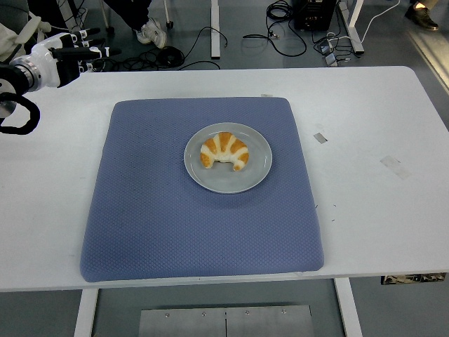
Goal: Place the bread on the plate
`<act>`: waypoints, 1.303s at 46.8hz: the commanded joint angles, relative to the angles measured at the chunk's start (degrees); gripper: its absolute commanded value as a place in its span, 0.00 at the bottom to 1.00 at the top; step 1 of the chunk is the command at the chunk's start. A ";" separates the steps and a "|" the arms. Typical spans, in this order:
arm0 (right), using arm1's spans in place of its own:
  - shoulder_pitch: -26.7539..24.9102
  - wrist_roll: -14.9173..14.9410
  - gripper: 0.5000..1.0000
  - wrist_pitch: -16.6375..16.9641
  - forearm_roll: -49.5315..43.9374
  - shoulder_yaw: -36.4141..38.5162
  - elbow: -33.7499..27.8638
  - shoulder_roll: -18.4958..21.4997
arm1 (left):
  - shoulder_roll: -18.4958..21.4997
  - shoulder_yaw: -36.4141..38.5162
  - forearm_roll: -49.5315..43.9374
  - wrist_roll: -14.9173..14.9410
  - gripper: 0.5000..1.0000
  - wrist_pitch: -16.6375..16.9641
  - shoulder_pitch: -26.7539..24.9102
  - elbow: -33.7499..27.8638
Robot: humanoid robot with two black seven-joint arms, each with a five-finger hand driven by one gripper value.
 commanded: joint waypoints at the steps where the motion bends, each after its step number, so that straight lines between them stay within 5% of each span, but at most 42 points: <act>1: 0.01 0.00 1.00 0.00 0.00 0.05 0.00 0.00 | 0.09 -1.53 -0.07 -0.17 0.99 0.01 0.88 1.43; 14: 0.01 0.00 1.00 0.00 0.00 0.05 0.00 0.00 | 0.01 -5.84 -2.01 -0.34 0.99 0.01 2.20 2.40; 41: 0.01 0.00 1.00 0.00 0.00 -0.04 0.00 0.00 | -1.92 -6.02 -7.37 -8.69 0.99 -2.37 4.31 5.65; 61: 0.01 0.00 1.00 0.00 0.00 -0.04 0.00 0.00 | -5.09 -5.14 -7.19 -8.87 0.99 -2.28 3.96 10.40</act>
